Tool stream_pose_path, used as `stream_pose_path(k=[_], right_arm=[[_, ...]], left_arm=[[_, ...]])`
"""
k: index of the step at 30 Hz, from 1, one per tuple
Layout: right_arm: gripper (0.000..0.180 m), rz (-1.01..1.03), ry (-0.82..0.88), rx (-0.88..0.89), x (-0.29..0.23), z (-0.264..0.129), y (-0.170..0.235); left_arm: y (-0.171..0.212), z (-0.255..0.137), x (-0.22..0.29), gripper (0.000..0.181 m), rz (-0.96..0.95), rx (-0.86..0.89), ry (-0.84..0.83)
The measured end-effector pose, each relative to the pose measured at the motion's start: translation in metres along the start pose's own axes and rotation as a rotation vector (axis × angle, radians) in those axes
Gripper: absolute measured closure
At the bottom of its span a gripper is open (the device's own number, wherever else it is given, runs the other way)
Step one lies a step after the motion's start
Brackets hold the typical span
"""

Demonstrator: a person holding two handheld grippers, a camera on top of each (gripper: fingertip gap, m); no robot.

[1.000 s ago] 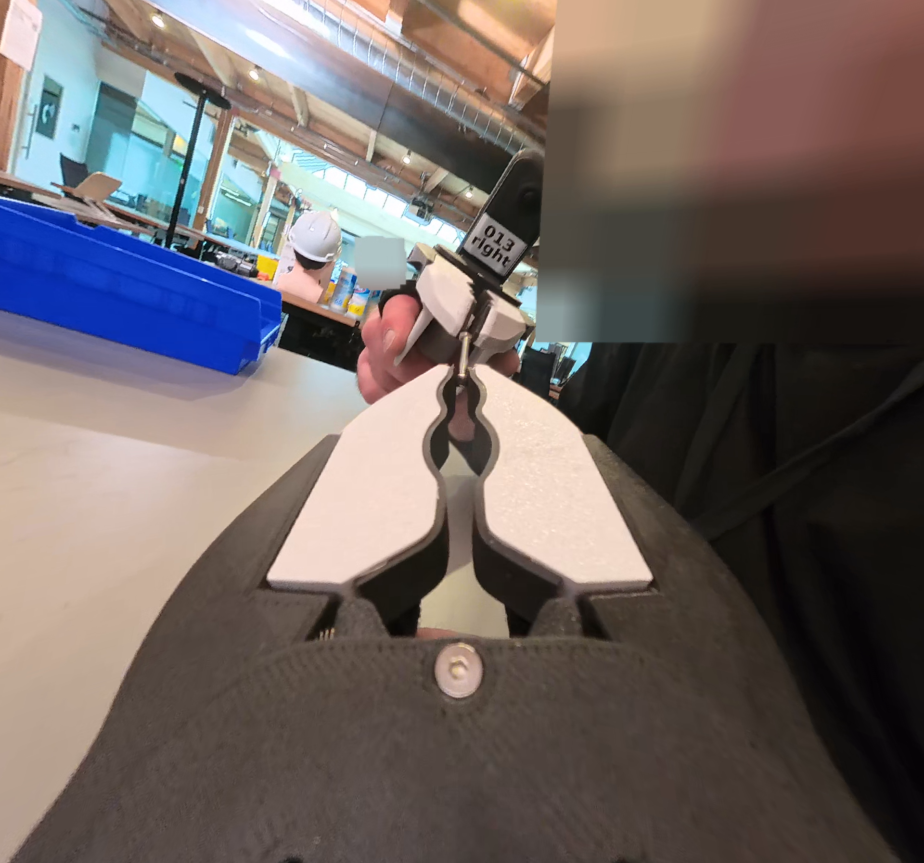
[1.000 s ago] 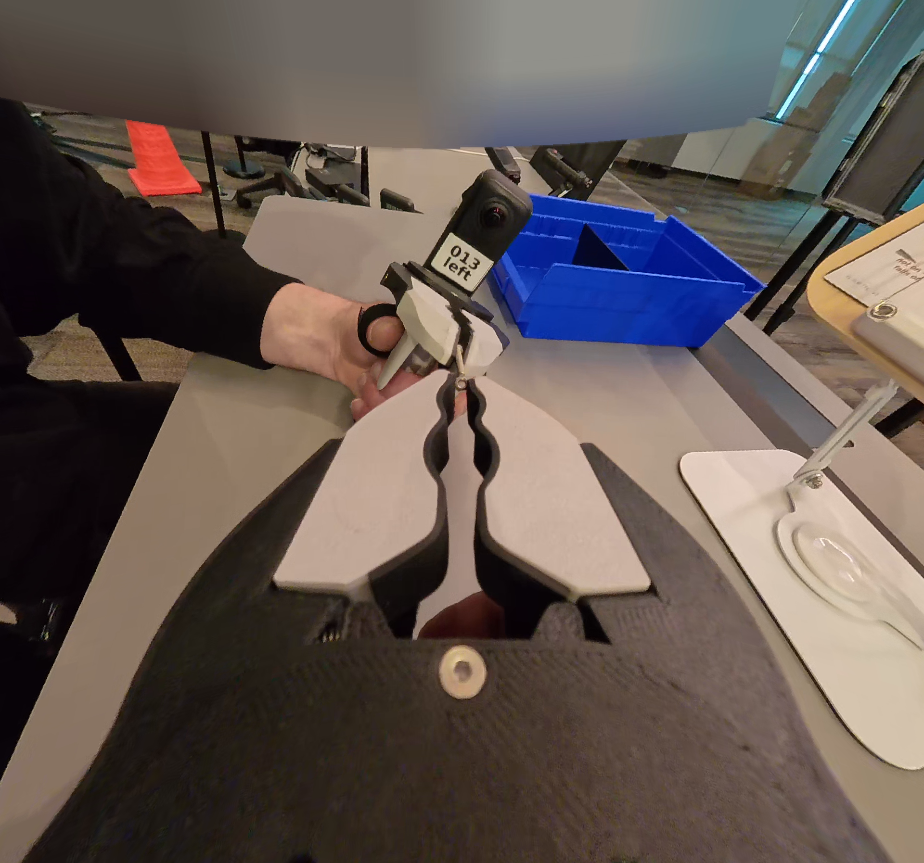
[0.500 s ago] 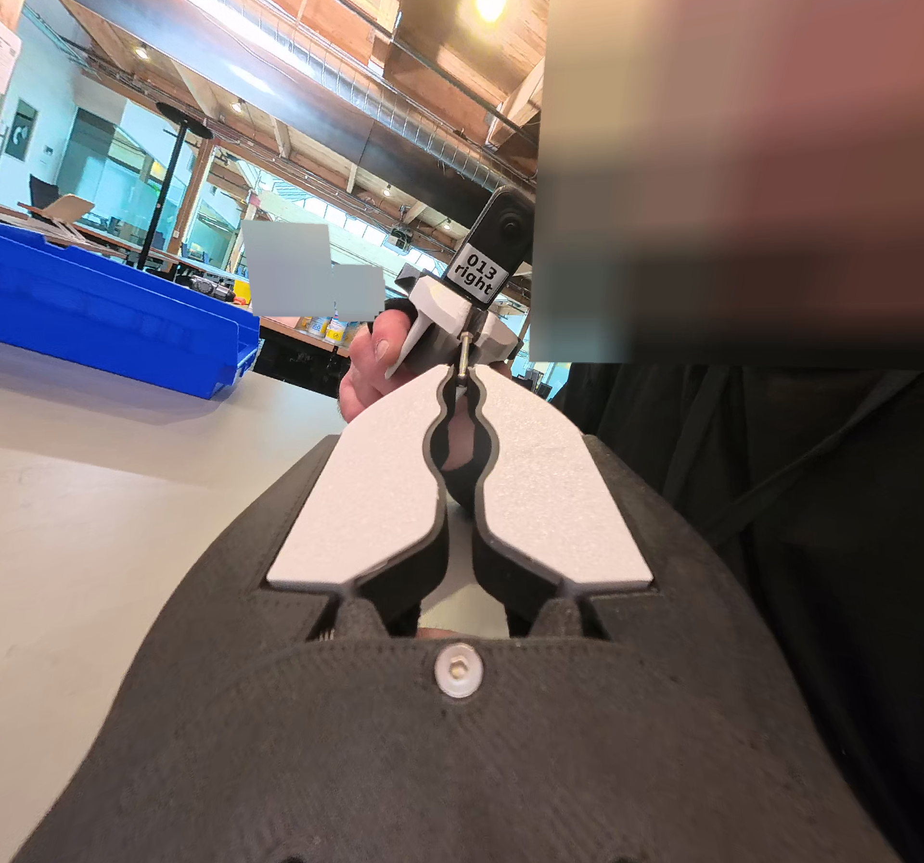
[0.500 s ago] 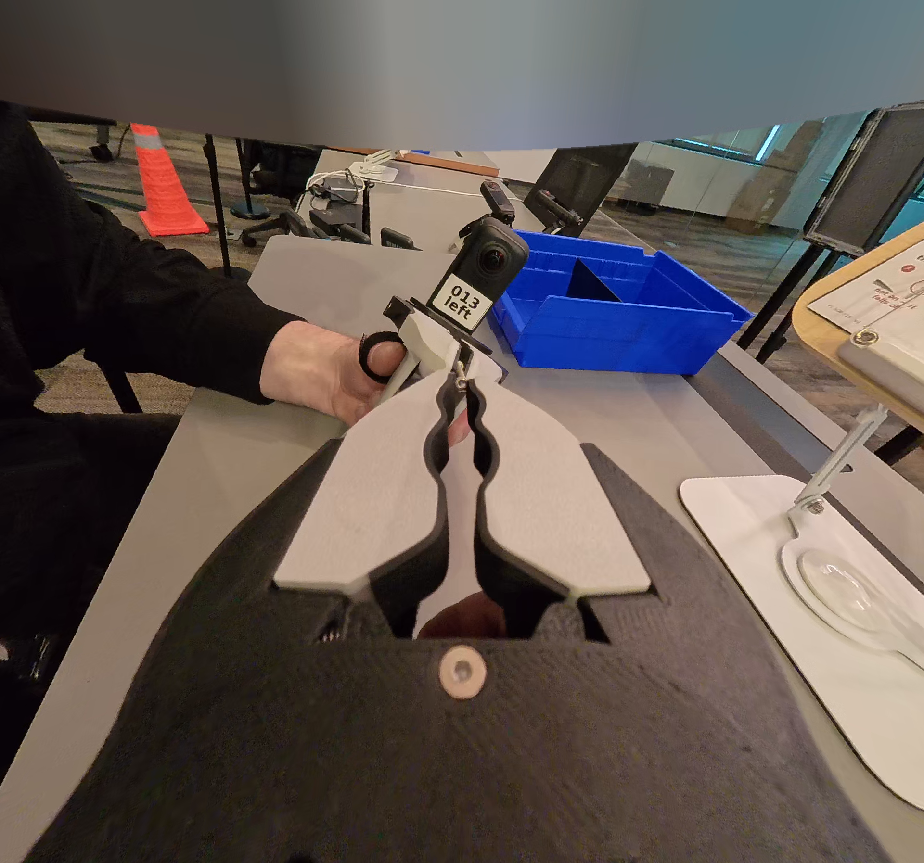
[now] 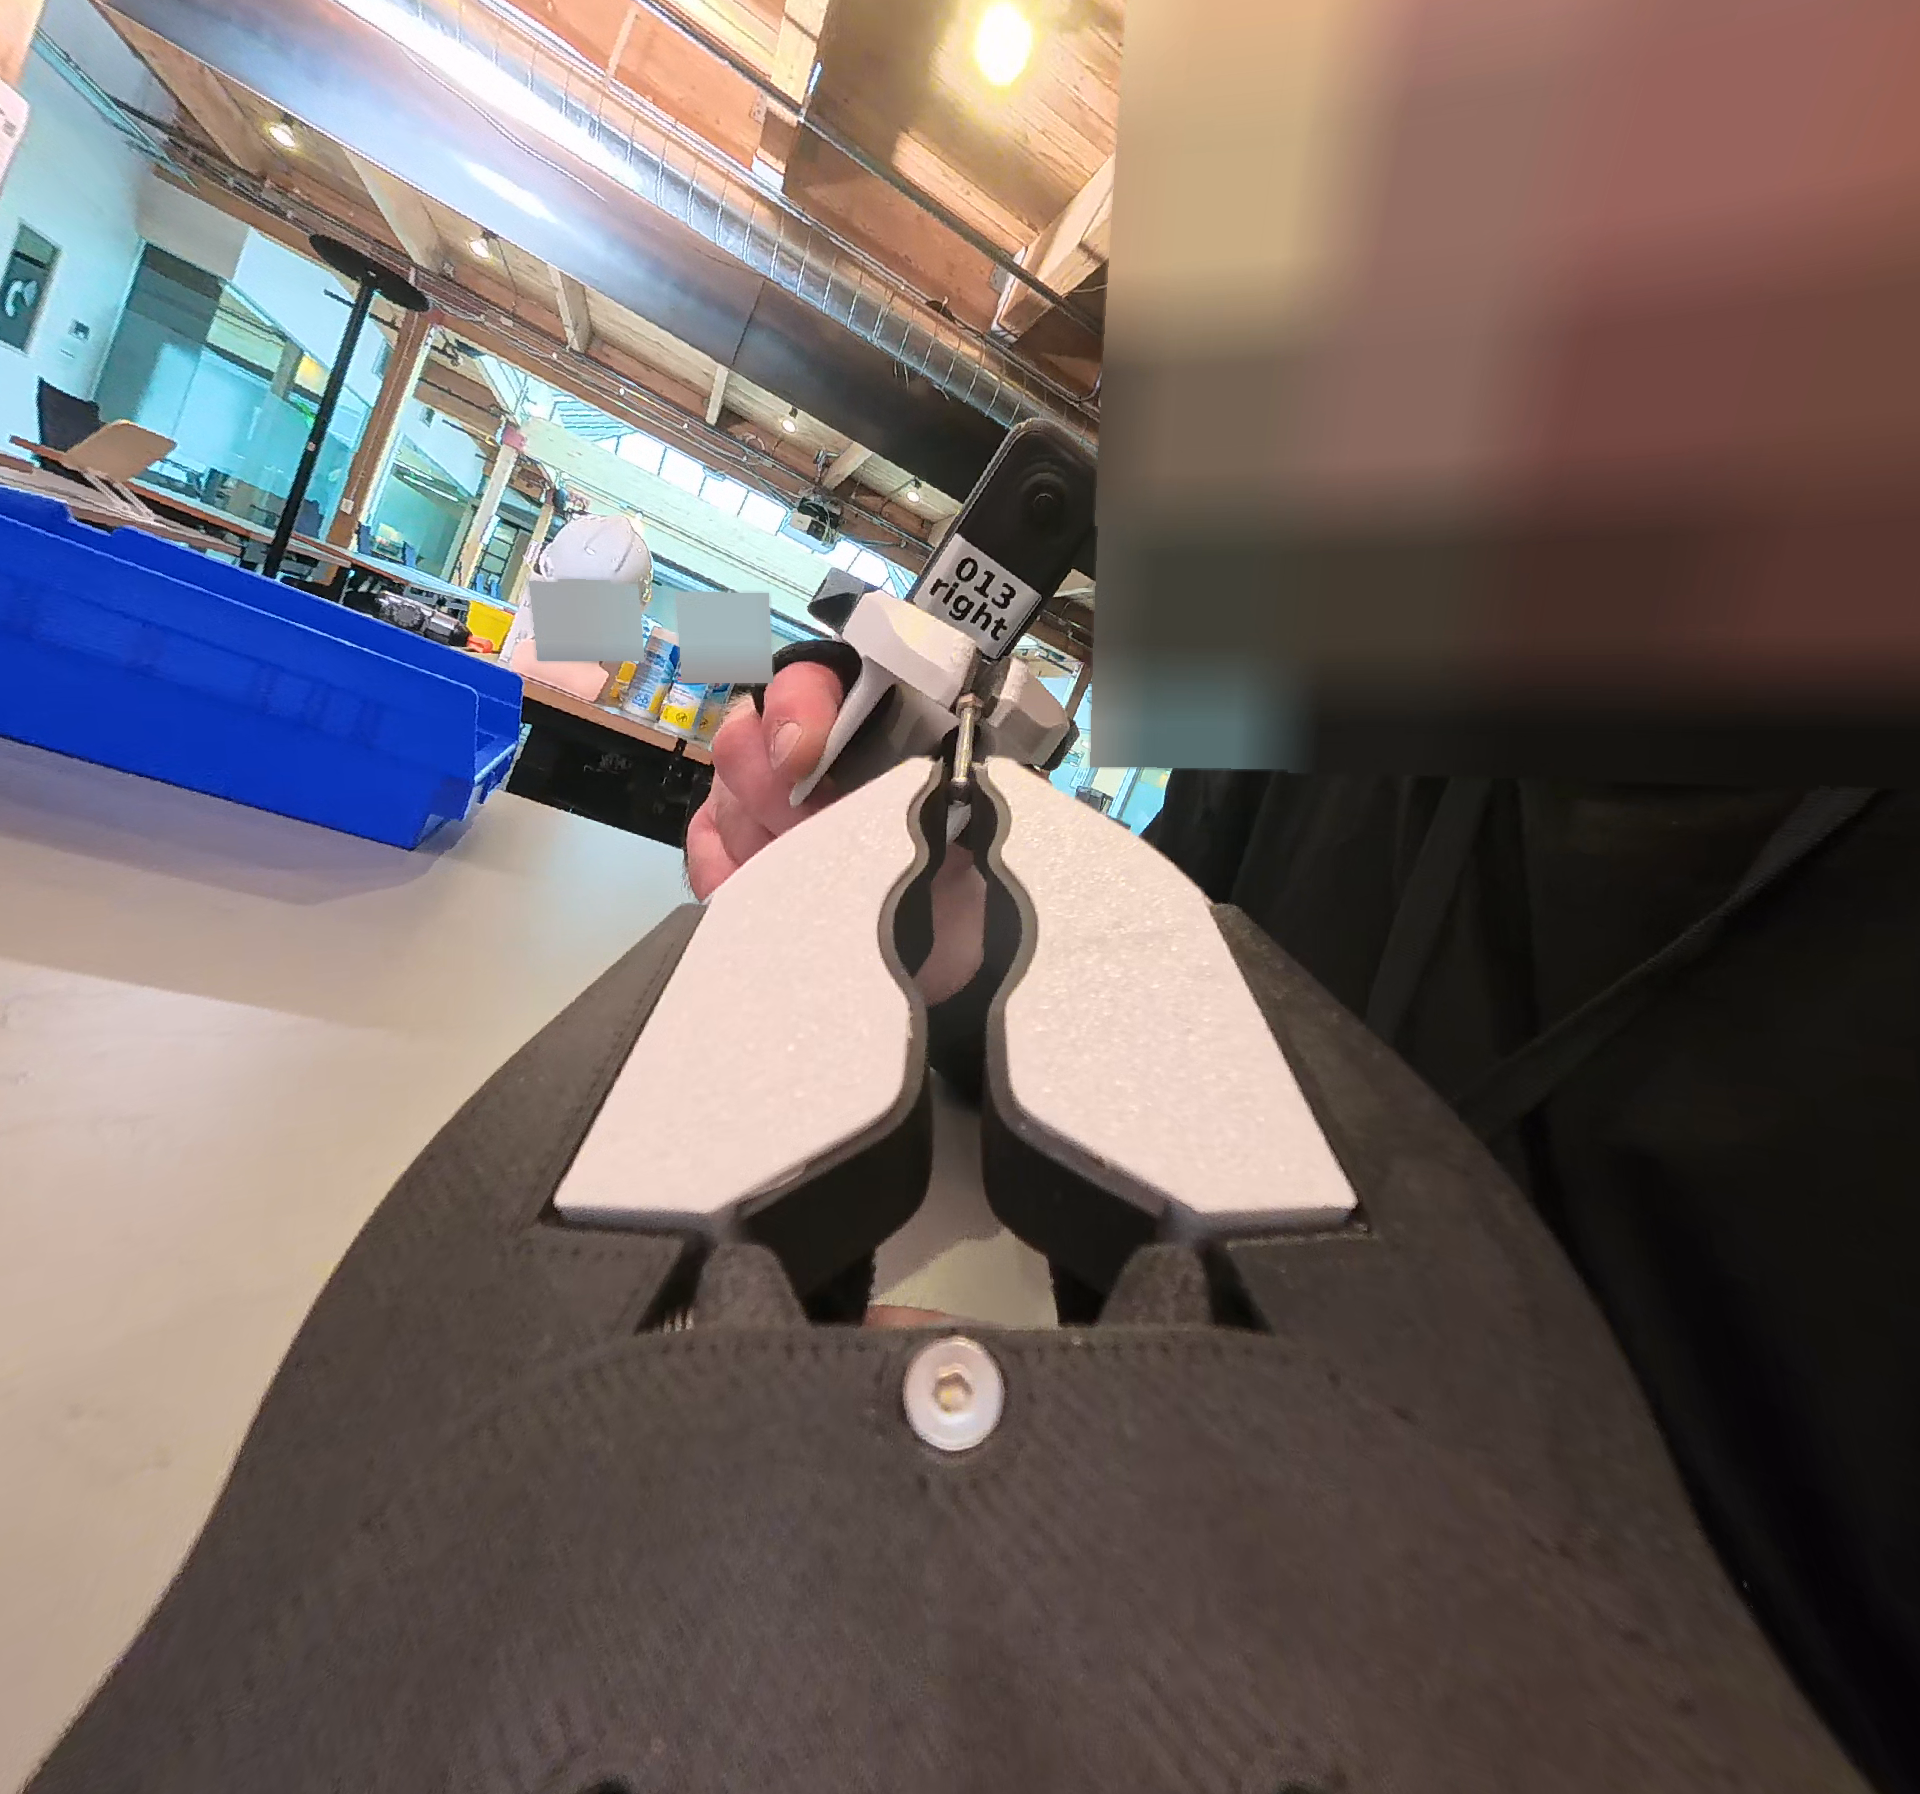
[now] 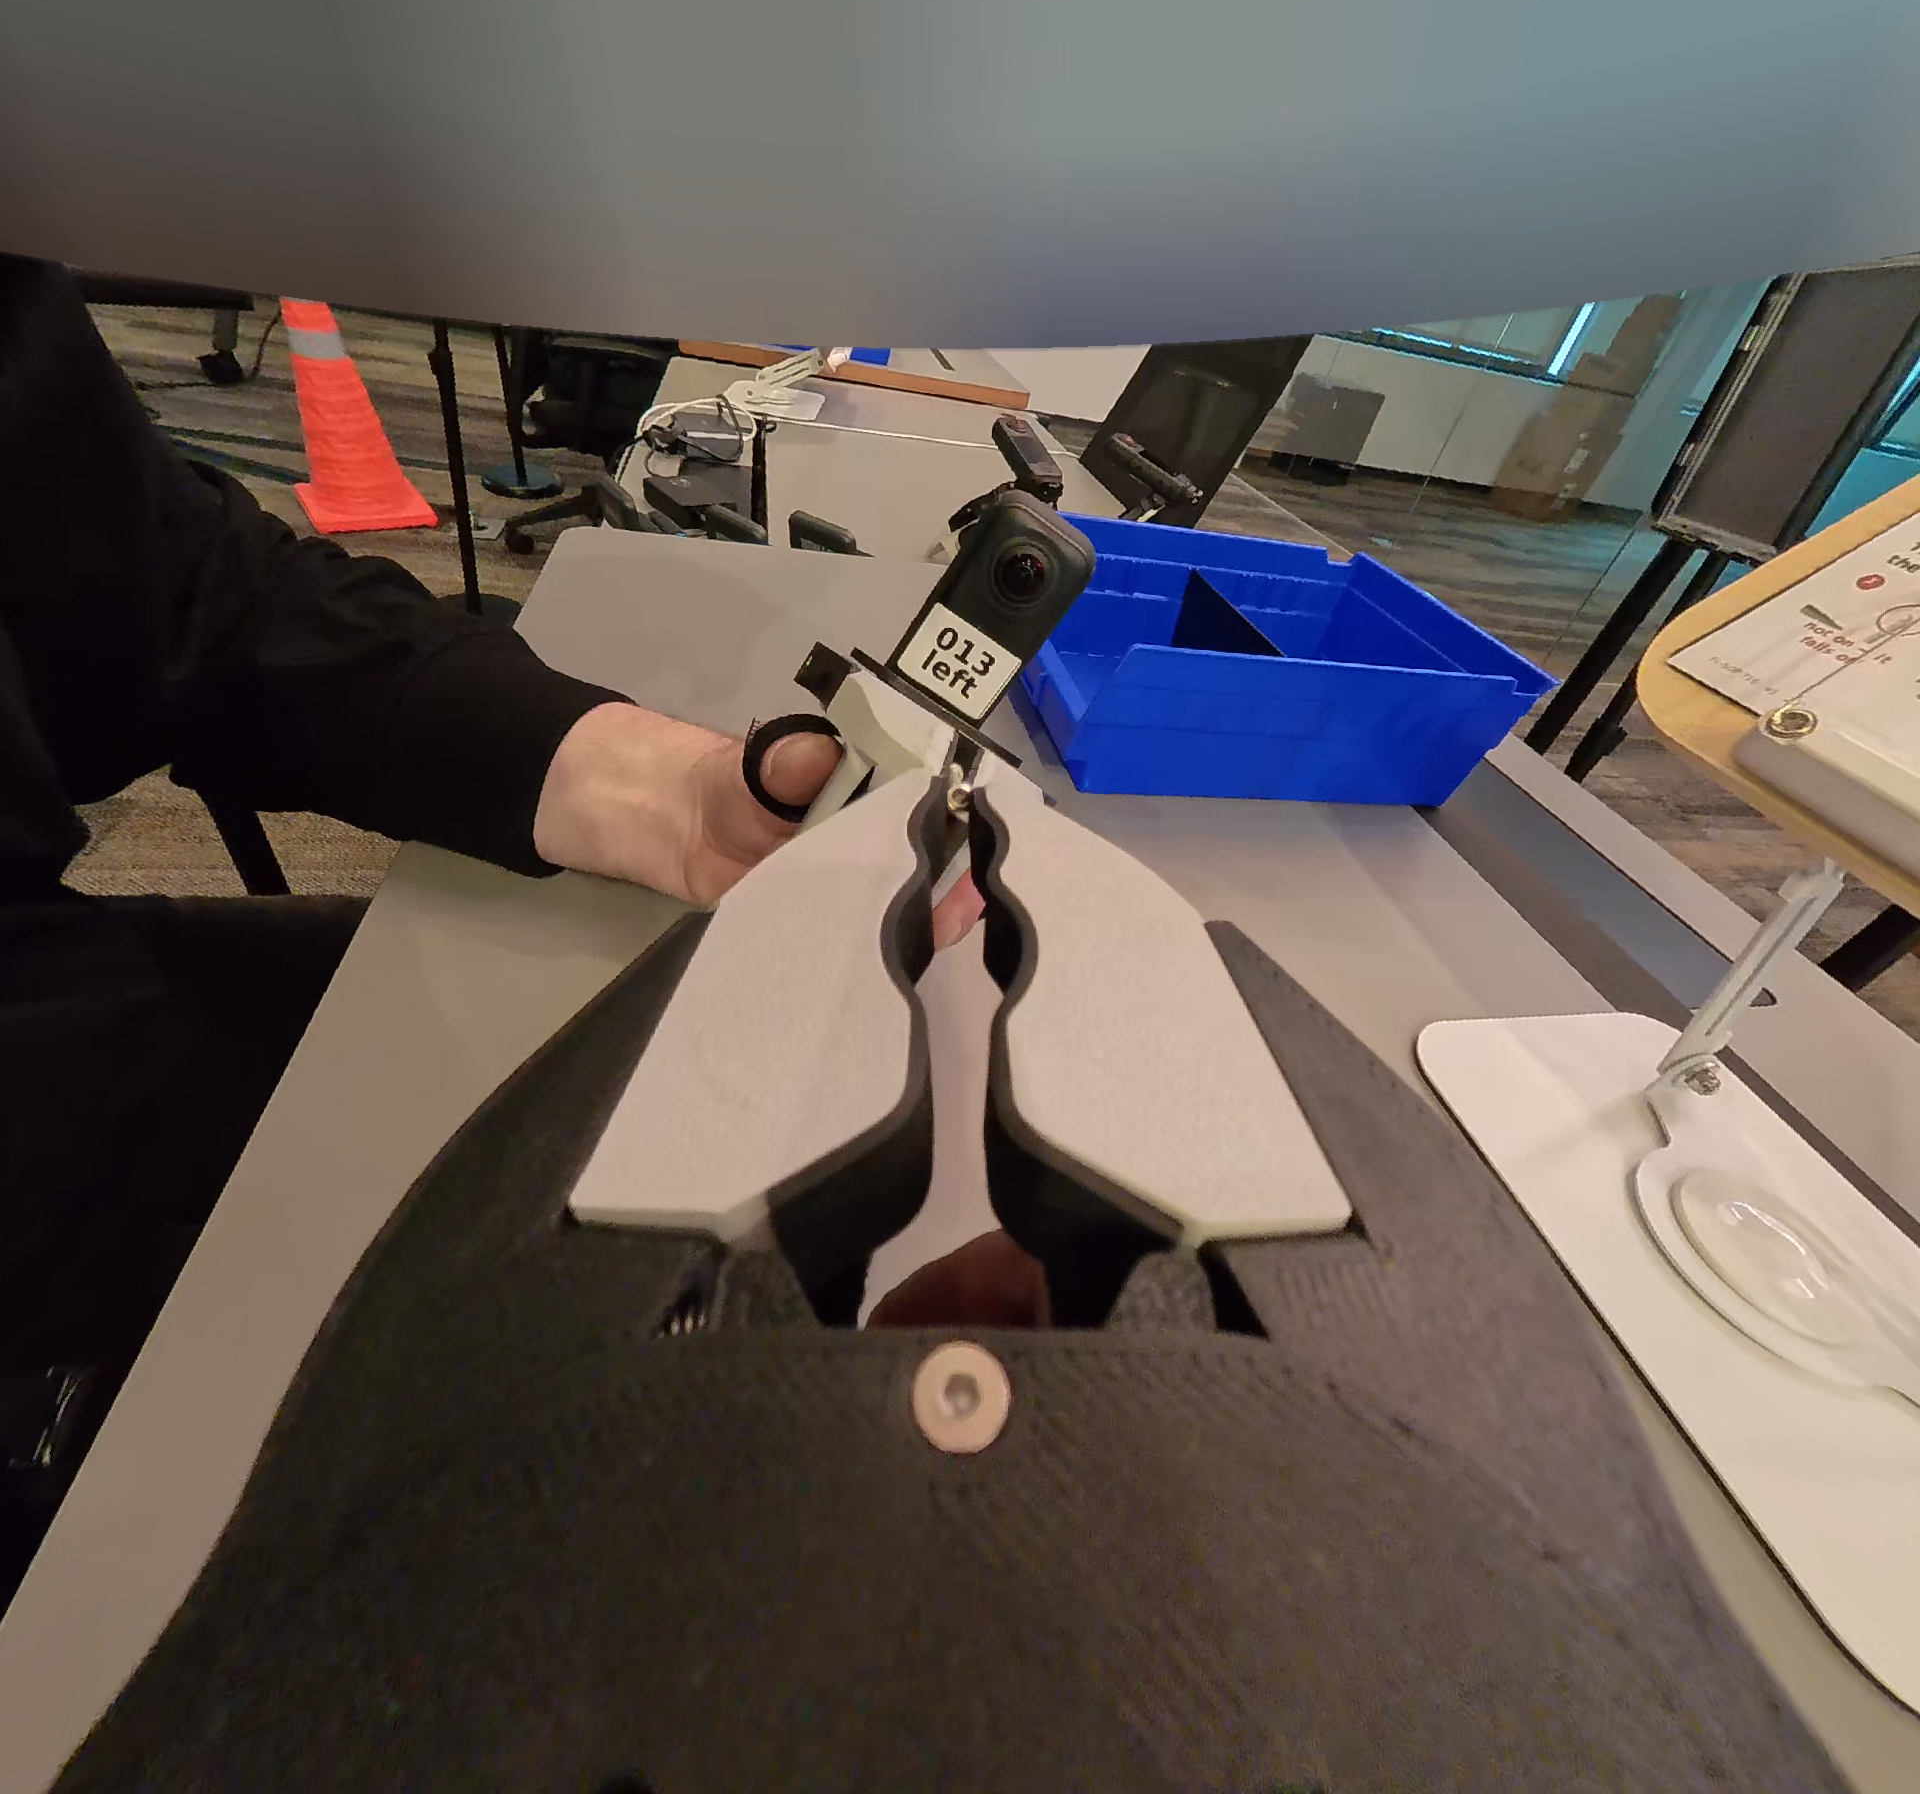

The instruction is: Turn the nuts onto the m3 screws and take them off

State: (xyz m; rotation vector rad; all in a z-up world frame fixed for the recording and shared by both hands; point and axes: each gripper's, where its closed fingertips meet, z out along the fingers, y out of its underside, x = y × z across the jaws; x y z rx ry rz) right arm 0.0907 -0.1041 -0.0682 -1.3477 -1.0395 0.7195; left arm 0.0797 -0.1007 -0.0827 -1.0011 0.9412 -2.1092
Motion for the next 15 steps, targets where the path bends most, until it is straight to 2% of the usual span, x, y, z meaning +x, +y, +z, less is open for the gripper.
stream_pose_path(k=[15], right_arm=[[0.180, 0.005, 0.042, 0.079, 0.004, 0.000, -0.009]], left_arm=[[-0.009, 0.003, 0.002, 0.177, -0.018, 0.076, 0.022]])
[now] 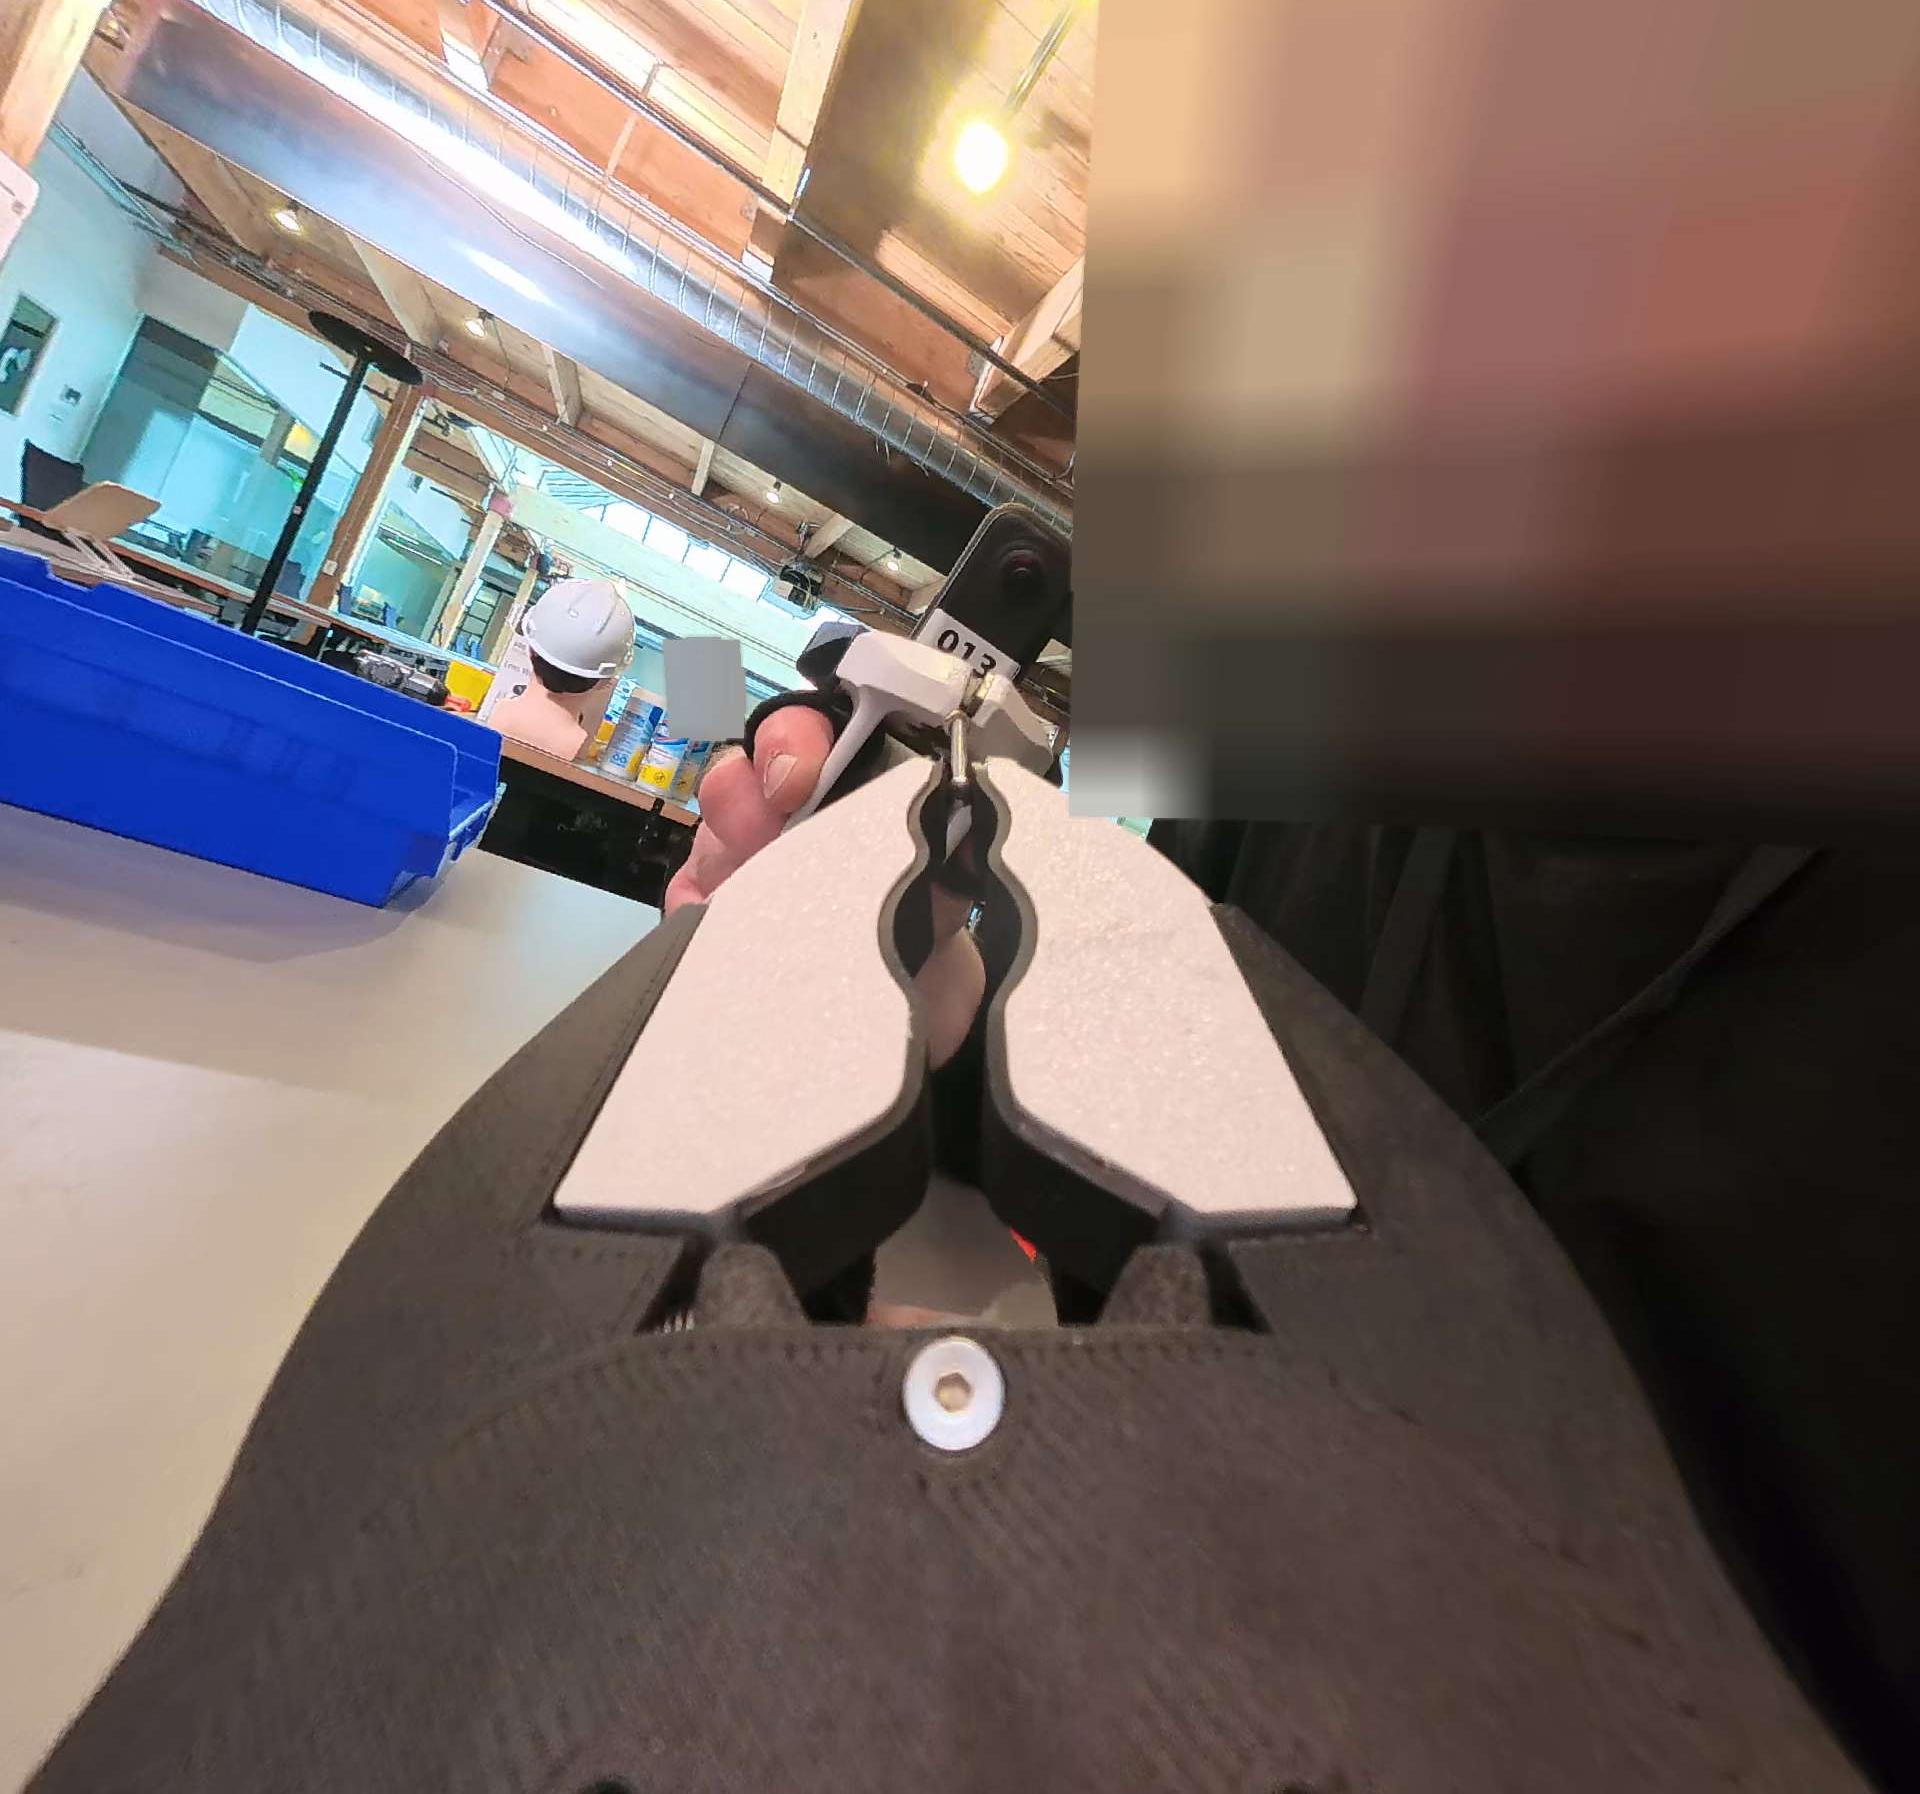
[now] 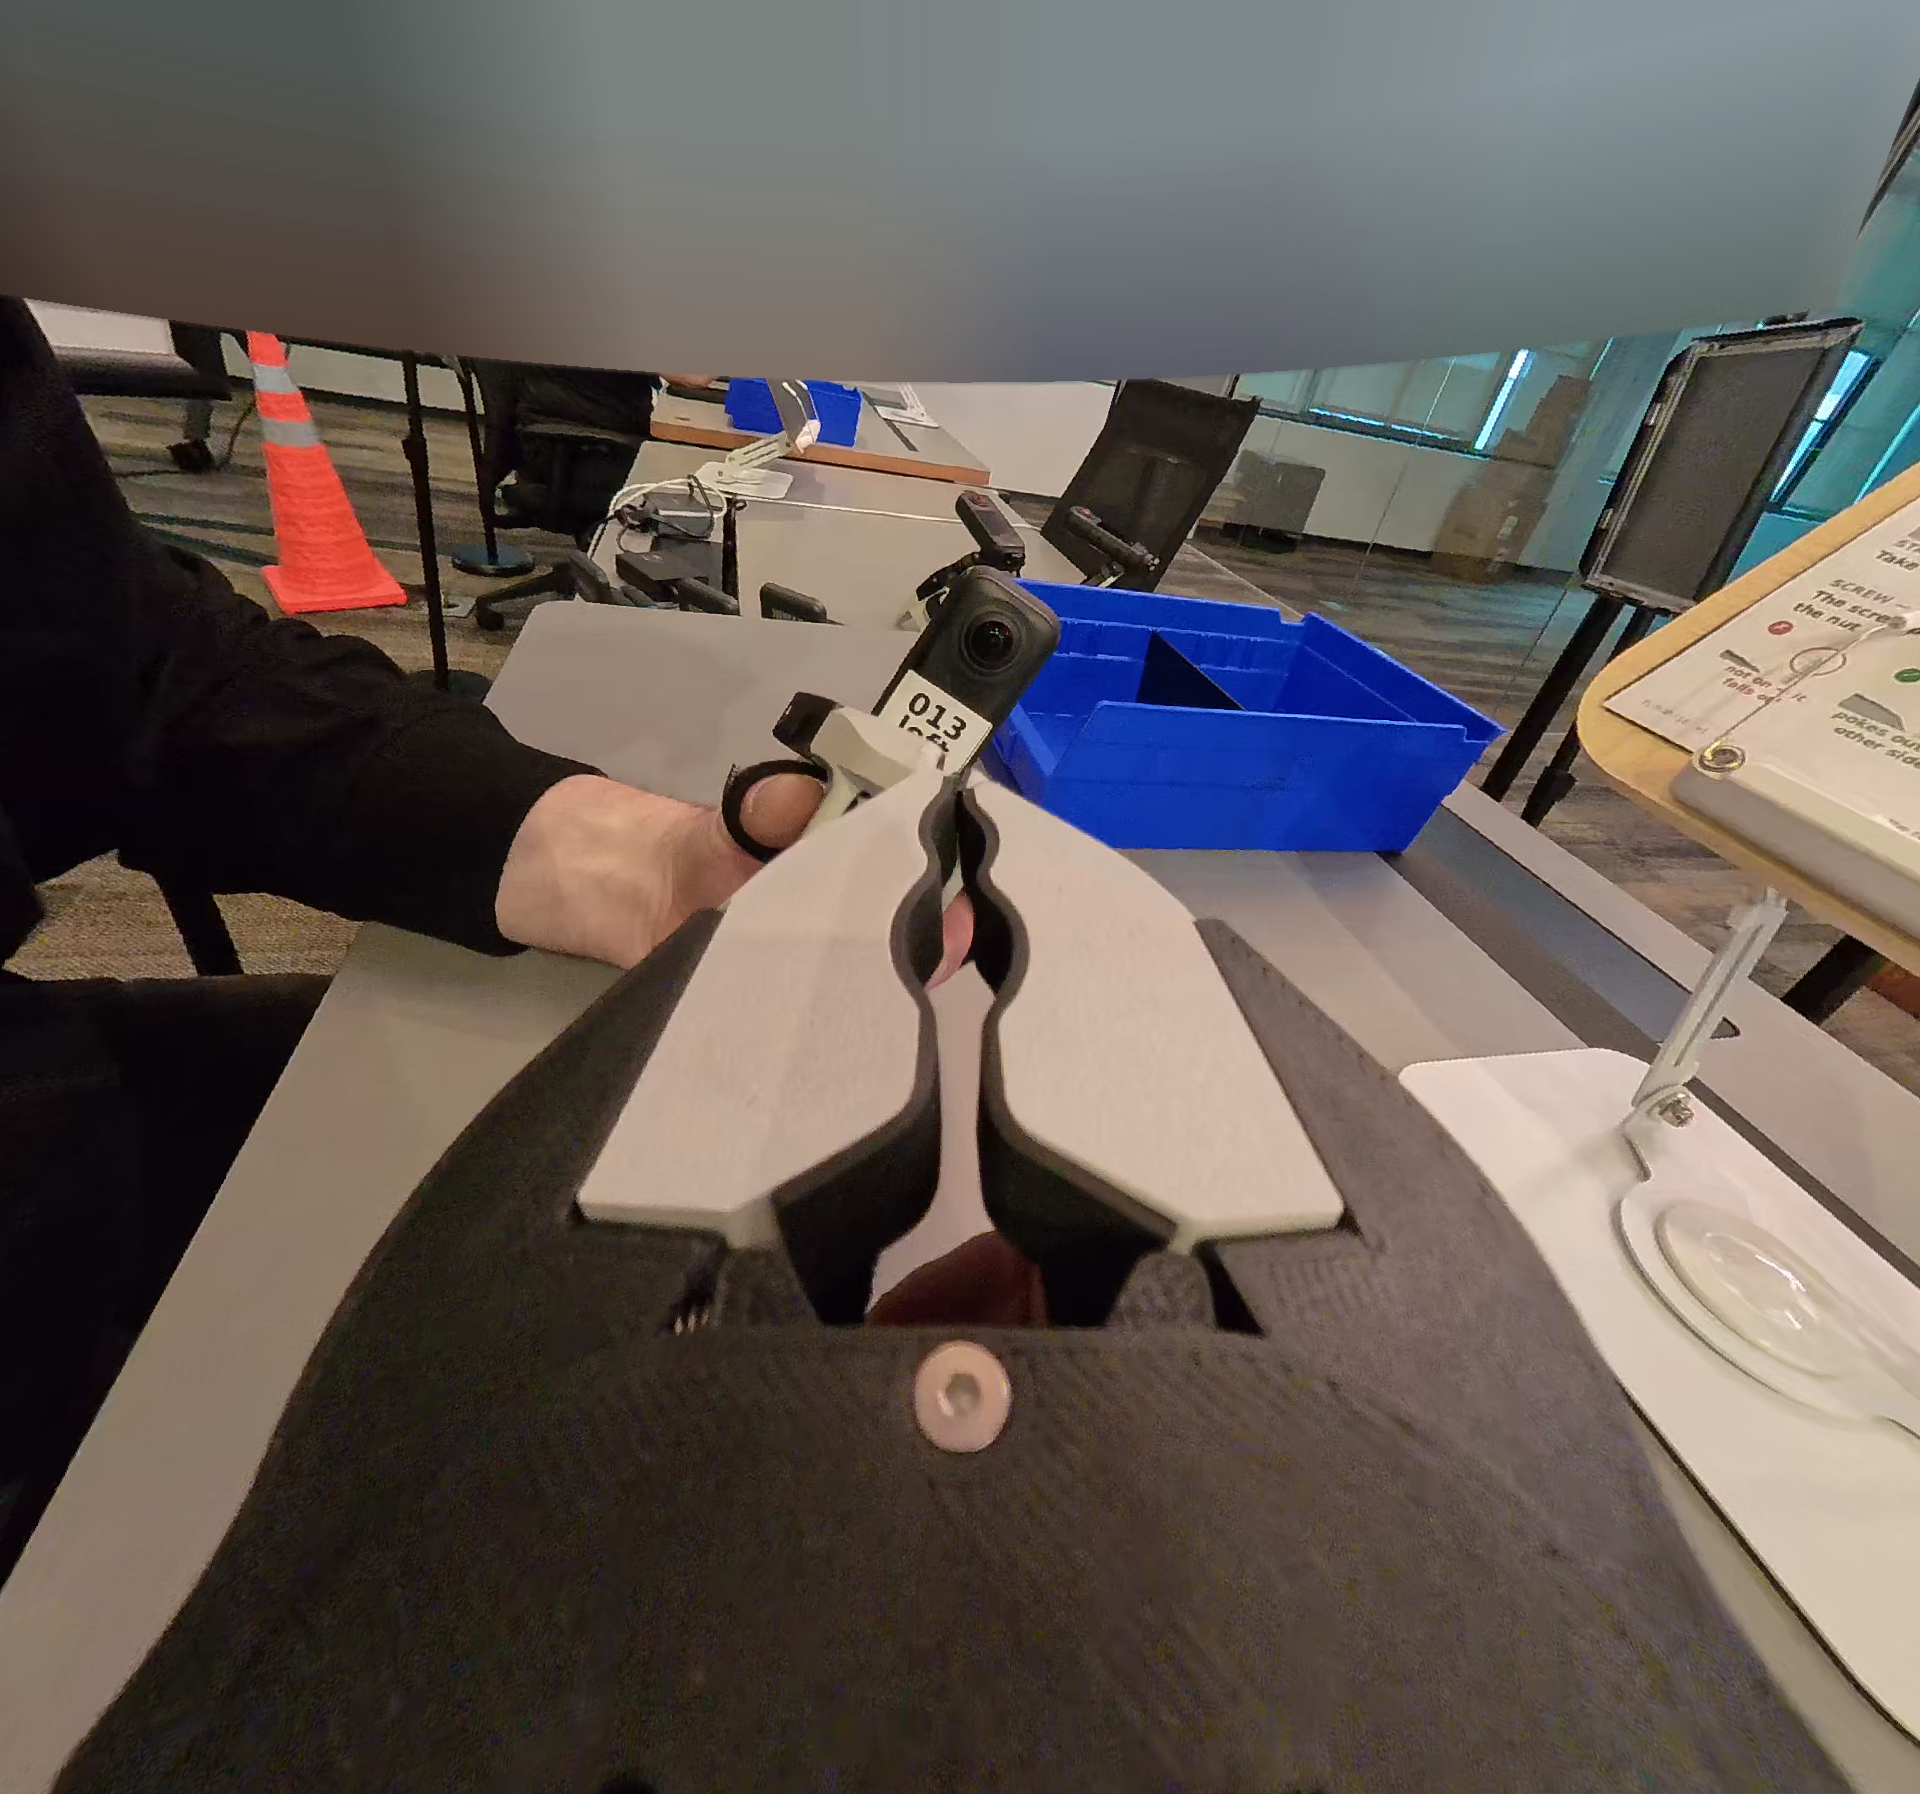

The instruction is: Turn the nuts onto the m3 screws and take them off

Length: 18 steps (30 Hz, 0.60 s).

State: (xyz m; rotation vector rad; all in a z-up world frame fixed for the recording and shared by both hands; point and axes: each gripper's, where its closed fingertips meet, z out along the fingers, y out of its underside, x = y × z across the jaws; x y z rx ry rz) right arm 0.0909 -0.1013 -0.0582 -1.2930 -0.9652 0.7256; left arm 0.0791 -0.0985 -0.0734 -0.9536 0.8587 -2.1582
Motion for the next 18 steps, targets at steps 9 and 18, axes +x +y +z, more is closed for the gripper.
stream_pose_path(k=[9, 18], right_arm=[[0.180, 0.008, 0.002, 0.017, -0.0009, 0.0001, -0.0012], [0.180, 0.011, 0.023, 0.051, 0.0009, -0.0013, -0.0009]], left_arm=[[0.0002, 0.0001, 0.0001, 0.177, 0.003, 0.000, 0.001], [-0.0018, 0.0019, -0.0001, 0.177, 0.051, -0.002, -0.033]])
